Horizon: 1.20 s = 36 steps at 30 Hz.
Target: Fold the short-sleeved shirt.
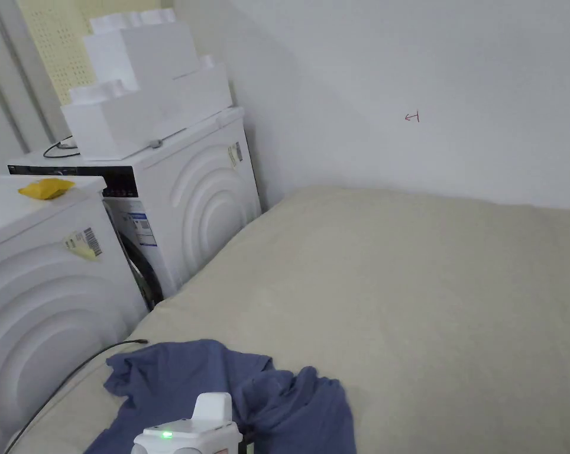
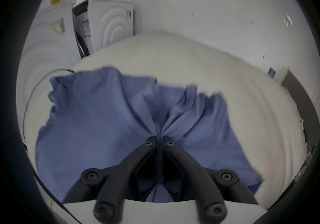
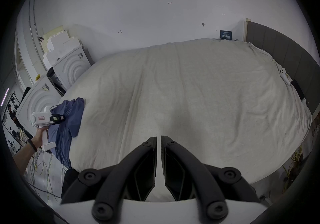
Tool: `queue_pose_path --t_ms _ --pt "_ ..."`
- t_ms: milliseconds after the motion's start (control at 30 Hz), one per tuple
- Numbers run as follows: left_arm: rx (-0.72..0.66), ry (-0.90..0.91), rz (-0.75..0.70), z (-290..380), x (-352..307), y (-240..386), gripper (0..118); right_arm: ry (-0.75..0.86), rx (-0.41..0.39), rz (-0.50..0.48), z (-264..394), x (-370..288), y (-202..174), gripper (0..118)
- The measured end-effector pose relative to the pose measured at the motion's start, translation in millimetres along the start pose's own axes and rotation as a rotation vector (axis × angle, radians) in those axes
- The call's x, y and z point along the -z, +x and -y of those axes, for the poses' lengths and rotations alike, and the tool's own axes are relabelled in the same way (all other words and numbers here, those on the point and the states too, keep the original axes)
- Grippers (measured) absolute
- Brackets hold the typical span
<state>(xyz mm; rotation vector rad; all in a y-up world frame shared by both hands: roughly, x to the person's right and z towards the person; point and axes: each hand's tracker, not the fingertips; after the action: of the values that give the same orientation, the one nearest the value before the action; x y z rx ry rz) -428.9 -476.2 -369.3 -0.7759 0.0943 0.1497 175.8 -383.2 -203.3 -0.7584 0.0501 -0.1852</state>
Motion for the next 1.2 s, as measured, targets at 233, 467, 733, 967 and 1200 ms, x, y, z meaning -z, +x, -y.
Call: queue_pose_path --t_ms 233,467,733,967,1200 --pt "-0.044 0.231 -0.014 -59.3 -109.6 -30.1 1 0.057 0.083 -0.047 1.3 -13.0 14.9 5" --pt "0.069 0.518 -0.021 -169.7 -240.9 -20.7 1 0.123 0.130 -0.120 4.8 -32.4 21.0 5" --pt "0.314 0.475 0.154 -181.8 -201.7 110.8 1 0.155 0.205 -0.093 21.0 -49.7 50.2 5" --pt "0.551 0.240 0.537 -89.8 -64.7 363.4 1 0.199 0.297 0.040 40.9 -84.2 107.7 5" --pt "0.610 -0.034 0.914 81.0 -44.8 595.9 1 0.182 0.399 0.257 68.6 -110.9 177.2 5"
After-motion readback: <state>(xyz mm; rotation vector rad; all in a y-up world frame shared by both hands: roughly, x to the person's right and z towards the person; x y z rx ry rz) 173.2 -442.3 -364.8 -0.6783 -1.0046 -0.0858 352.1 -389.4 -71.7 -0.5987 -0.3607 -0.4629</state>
